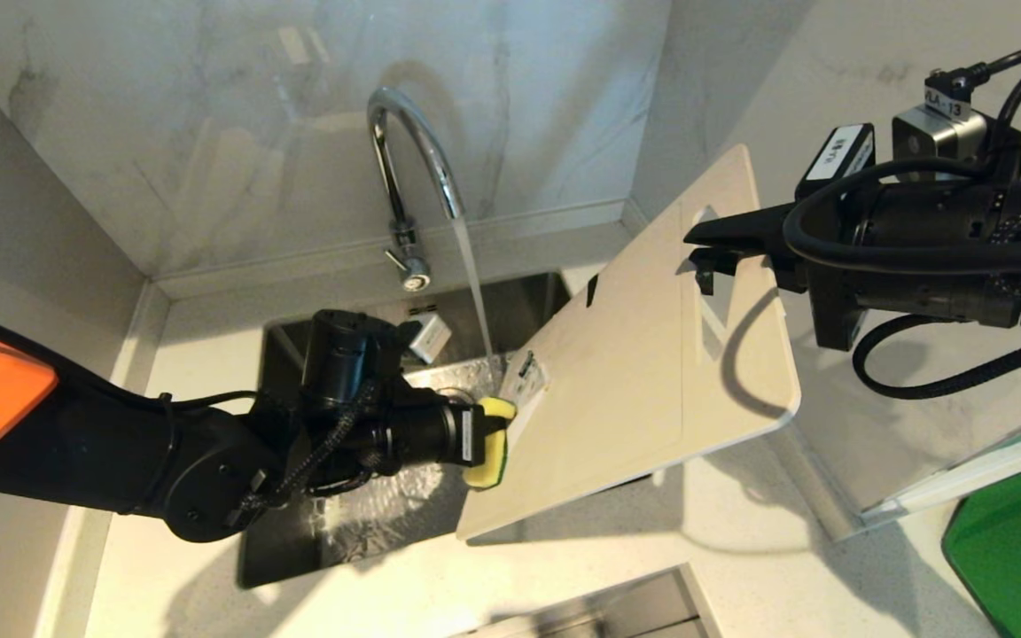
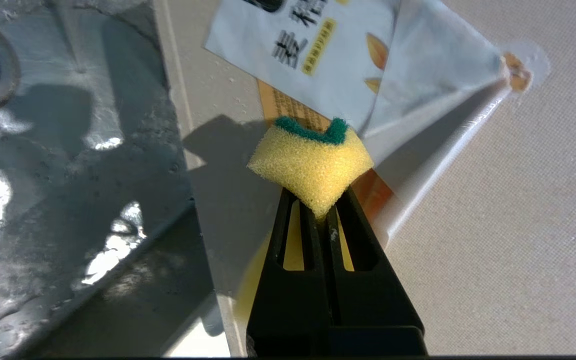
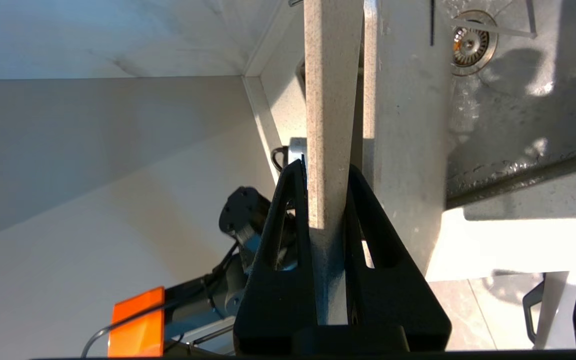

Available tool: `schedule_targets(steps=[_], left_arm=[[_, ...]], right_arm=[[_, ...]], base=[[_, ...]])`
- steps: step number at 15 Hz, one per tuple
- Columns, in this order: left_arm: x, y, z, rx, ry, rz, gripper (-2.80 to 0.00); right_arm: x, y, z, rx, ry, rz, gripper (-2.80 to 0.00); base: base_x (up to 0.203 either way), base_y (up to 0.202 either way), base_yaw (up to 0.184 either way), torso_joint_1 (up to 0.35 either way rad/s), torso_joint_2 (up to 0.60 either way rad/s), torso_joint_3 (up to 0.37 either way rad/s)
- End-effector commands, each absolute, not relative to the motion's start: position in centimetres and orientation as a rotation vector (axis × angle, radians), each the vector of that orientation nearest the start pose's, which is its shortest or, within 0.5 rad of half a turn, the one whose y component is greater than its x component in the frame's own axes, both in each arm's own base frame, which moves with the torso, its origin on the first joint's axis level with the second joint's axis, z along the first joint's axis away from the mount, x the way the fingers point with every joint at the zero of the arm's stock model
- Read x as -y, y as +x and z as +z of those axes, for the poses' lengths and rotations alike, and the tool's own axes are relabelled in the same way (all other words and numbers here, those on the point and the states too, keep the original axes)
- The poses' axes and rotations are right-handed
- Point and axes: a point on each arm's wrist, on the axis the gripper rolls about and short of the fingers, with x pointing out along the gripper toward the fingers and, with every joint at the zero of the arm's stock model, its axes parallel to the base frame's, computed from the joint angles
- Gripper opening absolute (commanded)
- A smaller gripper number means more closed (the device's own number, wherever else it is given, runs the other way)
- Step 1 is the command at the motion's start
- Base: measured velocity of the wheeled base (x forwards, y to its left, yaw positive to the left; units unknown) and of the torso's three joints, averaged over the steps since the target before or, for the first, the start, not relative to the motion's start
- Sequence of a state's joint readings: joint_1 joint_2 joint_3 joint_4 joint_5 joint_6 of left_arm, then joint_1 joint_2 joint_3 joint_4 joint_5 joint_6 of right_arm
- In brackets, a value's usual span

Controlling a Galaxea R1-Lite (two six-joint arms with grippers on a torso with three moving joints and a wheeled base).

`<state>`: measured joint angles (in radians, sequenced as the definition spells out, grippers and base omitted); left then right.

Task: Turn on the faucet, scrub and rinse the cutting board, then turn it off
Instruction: Scrub the cutting board underwater

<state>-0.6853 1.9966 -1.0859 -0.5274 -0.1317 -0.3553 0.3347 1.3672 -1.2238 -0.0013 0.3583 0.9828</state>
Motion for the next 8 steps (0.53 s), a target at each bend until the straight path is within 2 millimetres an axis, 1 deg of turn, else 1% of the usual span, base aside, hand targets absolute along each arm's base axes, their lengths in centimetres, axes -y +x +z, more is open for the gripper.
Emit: schedule_targets(steps=[1,2,3,6,7,8], left_arm=[[23.7,29.7,16.4,-0.466,-0.245,-0.723,-2.80],[23.7,29.7,18.3,-0.433,-0.252,-0.731,-2.80],[23.6,29.4,20.8,-0.406,-0.259,-0.740,-2.80],[24.0,28.9,27.9,-0.303,-0.287,-0.783,-2.80],[24.4,28.8,29.9,-0.267,-0.297,-0.800,-2.80],[24.9,28.7,31.4,-0.243,-0.304,-0.815,-2.80]], right_arm=[[-8.2,21.0,32.4,-0.494,0.946,0.554,-2.80],[-8.2,21.3,31.9,-0.510,0.946,0.544,-2.80],[-8.3,21.3,31.7,-0.518,0.946,0.540,-2.80],[-8.3,21.3,31.7,-0.517,0.946,0.544,-2.80],[-8.3,21.2,31.9,-0.514,0.946,0.548,-2.80],[-8.3,21.1,31.9,-0.517,0.945,0.557,-2.80]], base=[[0.000,0.000,0.000,0.000,0.00,0.000],[0.000,0.000,0.000,0.000,0.00,0.000],[0.000,0.000,0.000,0.000,0.00,0.000],[0.000,0.000,0.000,0.000,0.00,0.000],[0.000,0.000,0.000,0.000,0.00,0.000],[0.000,0.000,0.000,0.000,0.00,0.000]])
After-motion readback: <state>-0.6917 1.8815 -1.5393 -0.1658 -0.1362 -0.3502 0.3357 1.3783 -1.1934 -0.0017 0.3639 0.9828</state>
